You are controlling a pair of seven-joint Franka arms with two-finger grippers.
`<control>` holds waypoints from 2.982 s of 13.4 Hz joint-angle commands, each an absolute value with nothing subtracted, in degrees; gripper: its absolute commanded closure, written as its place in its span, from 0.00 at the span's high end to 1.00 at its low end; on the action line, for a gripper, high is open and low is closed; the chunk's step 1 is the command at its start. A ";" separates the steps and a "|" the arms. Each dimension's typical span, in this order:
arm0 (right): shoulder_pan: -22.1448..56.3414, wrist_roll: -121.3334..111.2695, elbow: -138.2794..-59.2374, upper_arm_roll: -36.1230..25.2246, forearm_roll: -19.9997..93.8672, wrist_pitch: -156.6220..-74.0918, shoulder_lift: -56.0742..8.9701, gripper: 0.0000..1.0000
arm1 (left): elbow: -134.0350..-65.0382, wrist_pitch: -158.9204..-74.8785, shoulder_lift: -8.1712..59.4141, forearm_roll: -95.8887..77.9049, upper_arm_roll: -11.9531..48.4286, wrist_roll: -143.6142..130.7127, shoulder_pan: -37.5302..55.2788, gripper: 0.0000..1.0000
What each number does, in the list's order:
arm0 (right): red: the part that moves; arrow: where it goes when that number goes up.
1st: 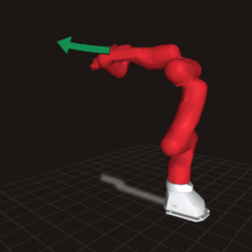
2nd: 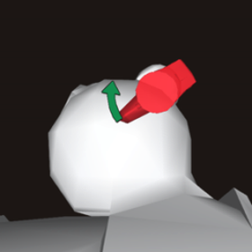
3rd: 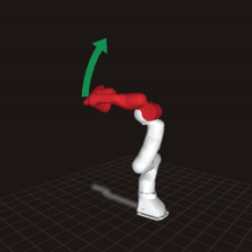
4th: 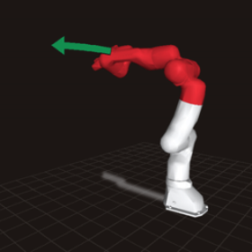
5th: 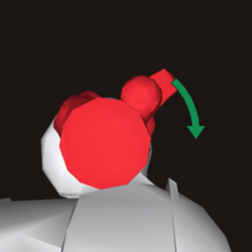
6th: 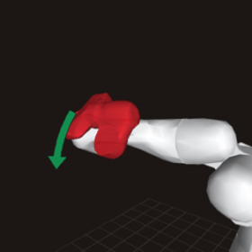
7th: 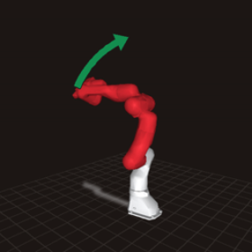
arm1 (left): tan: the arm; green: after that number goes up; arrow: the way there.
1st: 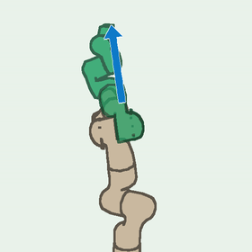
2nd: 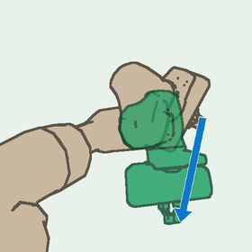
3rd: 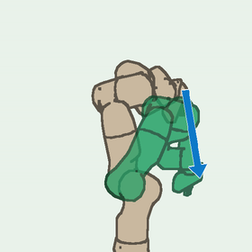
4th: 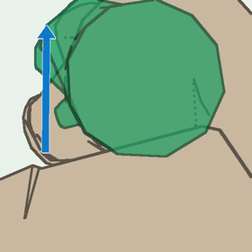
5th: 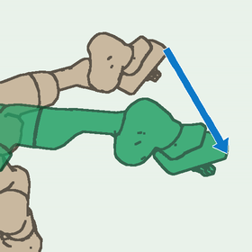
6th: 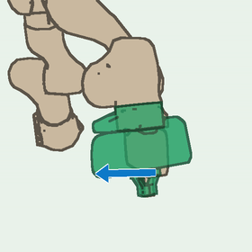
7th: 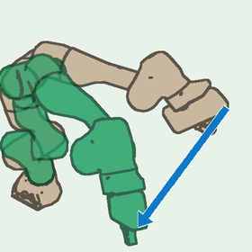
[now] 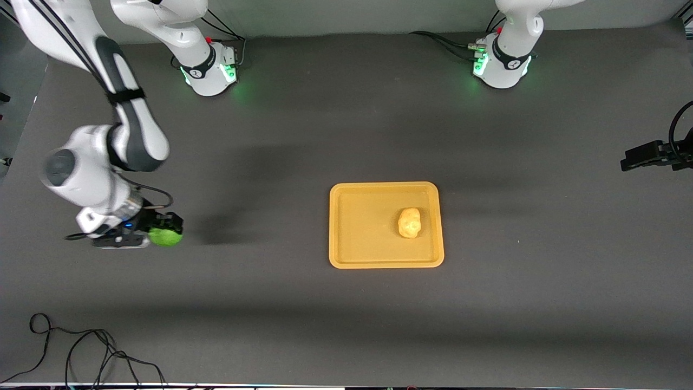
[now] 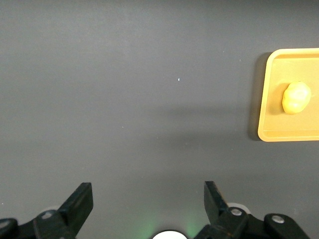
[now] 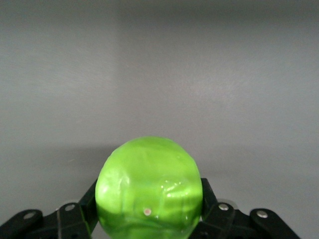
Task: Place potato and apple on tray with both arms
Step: 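Lower the right gripper around the green apple and close on it, then lift the apple with the right gripper and carry it onto the tray, then lower the apple beside the potato and open the right gripper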
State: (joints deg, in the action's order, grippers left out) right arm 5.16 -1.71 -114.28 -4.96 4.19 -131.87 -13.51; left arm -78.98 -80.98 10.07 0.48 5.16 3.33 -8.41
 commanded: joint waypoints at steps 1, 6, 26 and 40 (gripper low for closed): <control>5.45 -1.49 -99.46 -5.27 4.48 -113.88 -13.44 0.43 | -78.93 -81.30 10.02 0.62 5.63 3.96 -8.79 0.99; 11.66 0.17 -83.78 -4.74 4.13 -103.28 -17.13 0.43 | -78.93 -81.30 10.02 0.62 5.71 3.87 -8.44 0.99; 47.02 54.84 -51.50 -2.90 -2.90 -116.79 -59.40 0.37 | -79.28 -82.62 11.33 1.14 5.98 3.87 -8.09 0.99; 47.11 54.67 -52.47 -2.99 -3.34 -121.38 -64.51 1.00 | -79.10 -82.71 11.16 1.14 5.98 3.96 -8.17 0.99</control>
State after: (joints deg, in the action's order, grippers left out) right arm 47.23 53.47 -54.42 -3.29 -2.39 -121.60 -63.53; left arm -79.02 -82.35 11.82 0.55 6.08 3.33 -8.36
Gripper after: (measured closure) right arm 0.040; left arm 0.004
